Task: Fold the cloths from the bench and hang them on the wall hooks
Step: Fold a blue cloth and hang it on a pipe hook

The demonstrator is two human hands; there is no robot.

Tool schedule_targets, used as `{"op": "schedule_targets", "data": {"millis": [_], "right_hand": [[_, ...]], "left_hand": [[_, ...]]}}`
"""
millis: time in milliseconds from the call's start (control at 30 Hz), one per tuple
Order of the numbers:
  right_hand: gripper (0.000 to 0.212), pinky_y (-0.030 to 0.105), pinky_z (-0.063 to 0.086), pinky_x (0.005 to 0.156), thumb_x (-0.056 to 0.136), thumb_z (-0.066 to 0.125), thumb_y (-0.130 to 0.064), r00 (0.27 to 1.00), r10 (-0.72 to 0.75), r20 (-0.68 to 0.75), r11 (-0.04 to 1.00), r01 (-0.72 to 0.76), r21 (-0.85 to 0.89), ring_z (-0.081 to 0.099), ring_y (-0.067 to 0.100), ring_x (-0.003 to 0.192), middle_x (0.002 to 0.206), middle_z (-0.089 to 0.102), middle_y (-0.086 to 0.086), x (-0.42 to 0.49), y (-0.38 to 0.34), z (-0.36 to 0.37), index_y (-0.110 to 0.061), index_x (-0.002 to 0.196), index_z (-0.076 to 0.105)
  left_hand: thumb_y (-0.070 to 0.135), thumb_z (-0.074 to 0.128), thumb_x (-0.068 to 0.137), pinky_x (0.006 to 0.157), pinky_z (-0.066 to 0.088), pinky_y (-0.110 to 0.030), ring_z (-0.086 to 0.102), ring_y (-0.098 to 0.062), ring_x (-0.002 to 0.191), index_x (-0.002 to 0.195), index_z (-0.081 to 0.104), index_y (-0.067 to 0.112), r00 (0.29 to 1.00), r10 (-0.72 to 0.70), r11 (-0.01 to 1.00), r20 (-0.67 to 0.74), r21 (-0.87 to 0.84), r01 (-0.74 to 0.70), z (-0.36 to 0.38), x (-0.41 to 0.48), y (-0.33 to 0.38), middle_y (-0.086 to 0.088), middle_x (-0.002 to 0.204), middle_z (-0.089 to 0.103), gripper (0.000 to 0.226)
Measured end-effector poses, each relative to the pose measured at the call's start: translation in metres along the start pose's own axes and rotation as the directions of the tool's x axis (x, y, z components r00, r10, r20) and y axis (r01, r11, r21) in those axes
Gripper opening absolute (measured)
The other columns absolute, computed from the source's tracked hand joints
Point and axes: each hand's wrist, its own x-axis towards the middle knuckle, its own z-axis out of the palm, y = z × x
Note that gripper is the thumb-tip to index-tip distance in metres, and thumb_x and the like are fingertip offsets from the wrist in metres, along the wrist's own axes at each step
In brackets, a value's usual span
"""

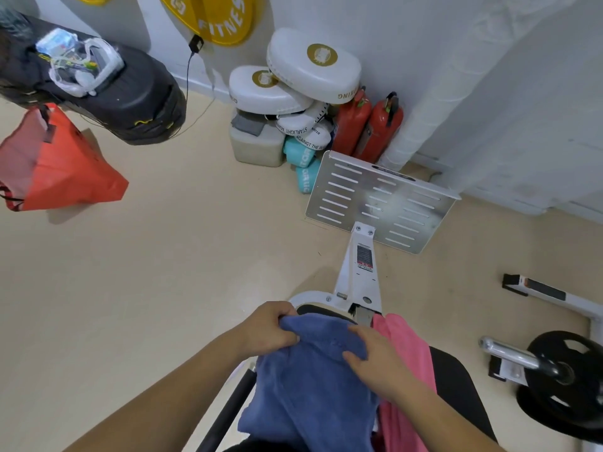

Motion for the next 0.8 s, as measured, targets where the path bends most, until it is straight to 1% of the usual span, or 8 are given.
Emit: {"op": "schedule_targets", "data": {"millis": [167, 233, 300, 367, 500, 633, 733, 800], "right_hand": [[0.072, 0.019, 0.022, 0.119, 0.083, 0.076, -0.04, 0.965, -0.263, -0.019, 0.958, 0.258, -0.122, 0.024, 0.006, 0.148, 0.156, 0.034, -0.018, -0.021, -0.024, -0.03, -0.035, 0.147, 0.045], [0.052, 0.011, 0.034, 0.103, 0.076, 0.079, -0.041, 0.948, -0.317, -0.002, 0.942, 0.315, -0.118, 0.045, -0.004, 0.122, 0.127, 0.053, -0.029, -0.037, -0.03, -0.046, -0.046, 0.124, 0.06], [0.026, 0.027, 0.052, 0.085, 0.068, 0.073, -0.049, 0.946, -0.324, -0.009, 0.935, 0.319, -0.155, 0.059, 0.002, 0.091, 0.093, 0.062, -0.027, -0.057, -0.032, -0.06, -0.051, 0.09, 0.06], [0.019, 0.038, 0.054, 0.083, 0.066, 0.069, -0.046, 0.901, -0.432, -0.034, 0.884, 0.416, -0.213, 0.059, 0.009, 0.088, 0.087, 0.061, -0.016, -0.077, -0.026, -0.069, -0.04, 0.08, 0.058], [0.012, 0.036, 0.05, 0.075, 0.064, 0.064, -0.026, 0.794, -0.606, -0.047, 0.785, 0.587, -0.199, 0.054, 0.007, 0.079, 0.076, 0.058, -0.01, -0.127, -0.024, -0.08, -0.022, 0.067, 0.053], [0.013, 0.032, 0.044, 0.062, 0.074, 0.059, -0.03, 0.829, -0.548, -0.111, 0.834, 0.532, -0.147, 0.045, 0.008, 0.063, 0.068, 0.055, -0.012, -0.171, -0.018, -0.092, -0.033, 0.08, 0.048], [0.035, 0.022, 0.046, 0.066, 0.079, 0.064, -0.035, 0.838, -0.535, -0.111, 0.844, 0.523, -0.121, 0.056, 0.006, 0.071, 0.073, 0.06, -0.016, -0.198, -0.016, -0.106, -0.043, 0.111, 0.052], [0.027, 0.029, 0.053, 0.07, 0.078, 0.063, -0.037, 0.839, -0.523, -0.15, 0.85, 0.499, -0.169, 0.06, 0.008, 0.076, 0.078, 0.063, -0.012, -0.212, -0.015, -0.115, -0.041, 0.104, 0.058]], "left_hand": [[0.003, 0.067, 0.075, 0.066, 0.045, -0.016, 0.054, 0.0, 0.069, 0.084, 0.068, 0.013, 0.963, 0.271, 0.962, 0.008, 0.028, -0.271, 0.006, -0.069, 0.063, 0.008, 0.075, 0.064, 0.014], [0.005, 0.069, 0.077, 0.068, 0.046, -0.015, 0.056, 0.0, 0.072, 0.085, 0.07, 0.018, 0.947, 0.321, 0.946, -0.013, 0.046, -0.32, 0.011, -0.097, 0.082, 0.01, 0.078, 0.066, 0.016], [0.005, 0.07, 0.078, 0.07, 0.048, -0.016, 0.06, 0.0, 0.075, 0.089, 0.071, 0.024, 0.941, 0.334, 0.942, -0.057, 0.065, -0.33, 0.014, -0.123, 0.098, 0.011, 0.083, 0.07, 0.022], [0.006, 0.071, 0.078, 0.071, 0.049, -0.016, 0.06, -0.001, 0.076, 0.097, 0.072, 0.027, 0.931, 0.35, 0.934, -0.106, 0.119, -0.338, 0.017, -0.145, 0.11, 0.008, 0.085, 0.07, 0.028], [0.012, 0.073, 0.076, 0.065, 0.044, -0.009, 0.058, 0.002, 0.073, 0.102, 0.072, 0.029, 0.909, 0.376, 0.902, -0.177, 0.296, -0.315, 0.027, -0.19, 0.134, 0.023, 0.079, 0.064, 0.032], [0.018, 0.079, 0.071, 0.06, 0.051, -0.021, 0.058, -0.002, 0.062, 0.084, 0.069, 0.026, 0.911, 0.355, 0.899, -0.209, 0.343, -0.272, 0.035, -0.226, 0.152, 0.01, 0.075, 0.069, 0.018], [0.017, 0.082, 0.072, 0.057, 0.051, -0.021, 0.059, -0.002, 0.064, 0.08, 0.068, 0.024, 0.899, 0.379, 0.892, -0.218, 0.344, -0.293, 0.035, -0.245, 0.166, 0.006, 0.078, 0.071, 0.018], [0.016, 0.079, 0.076, 0.061, 0.052, -0.019, 0.063, -0.004, 0.071, 0.084, 0.07, 0.027, 0.883, 0.422, 0.87, -0.204, 0.367, -0.33, 0.033, -0.257, 0.178, 0.009, 0.084, 0.072, 0.017]]}}
